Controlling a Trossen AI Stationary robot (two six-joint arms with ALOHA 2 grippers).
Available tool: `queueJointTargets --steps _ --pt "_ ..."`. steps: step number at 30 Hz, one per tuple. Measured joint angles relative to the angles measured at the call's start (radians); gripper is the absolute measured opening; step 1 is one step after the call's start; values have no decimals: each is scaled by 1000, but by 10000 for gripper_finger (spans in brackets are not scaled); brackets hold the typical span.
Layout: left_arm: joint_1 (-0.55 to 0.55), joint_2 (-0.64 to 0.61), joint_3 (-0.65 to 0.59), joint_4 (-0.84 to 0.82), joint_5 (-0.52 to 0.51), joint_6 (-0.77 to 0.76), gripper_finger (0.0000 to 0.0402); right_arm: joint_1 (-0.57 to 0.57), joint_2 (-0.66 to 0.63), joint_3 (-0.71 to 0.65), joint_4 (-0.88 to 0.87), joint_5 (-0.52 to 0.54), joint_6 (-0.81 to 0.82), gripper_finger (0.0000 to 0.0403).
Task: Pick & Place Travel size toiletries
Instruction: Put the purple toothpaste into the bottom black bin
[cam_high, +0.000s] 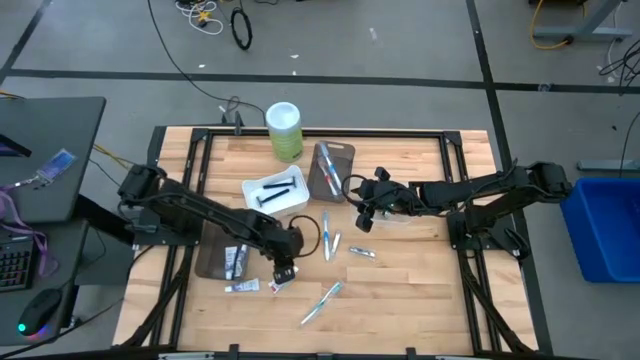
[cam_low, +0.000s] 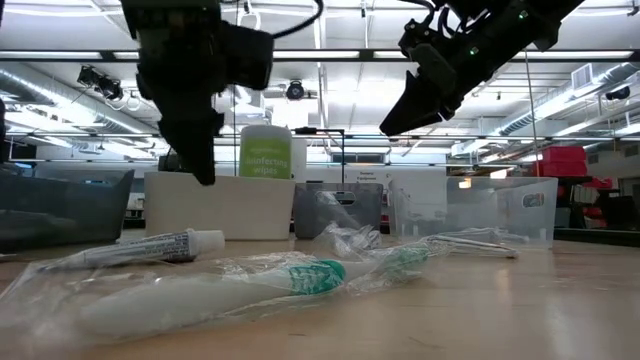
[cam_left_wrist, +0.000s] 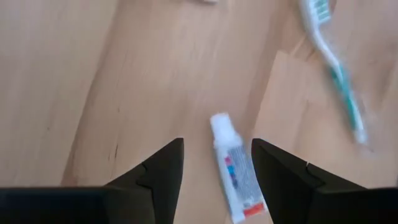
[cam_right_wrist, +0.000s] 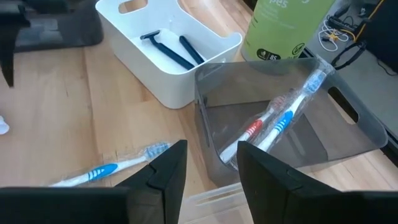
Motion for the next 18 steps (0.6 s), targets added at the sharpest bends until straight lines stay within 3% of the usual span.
queueJointTargets --steps 8,18 --pt "-8 124 75 11 -26 130 196 0 0 0 8 -1 0 149" --pt "-43 156 77 44 -51 11 196 0 0 0 19 -1 1 145"
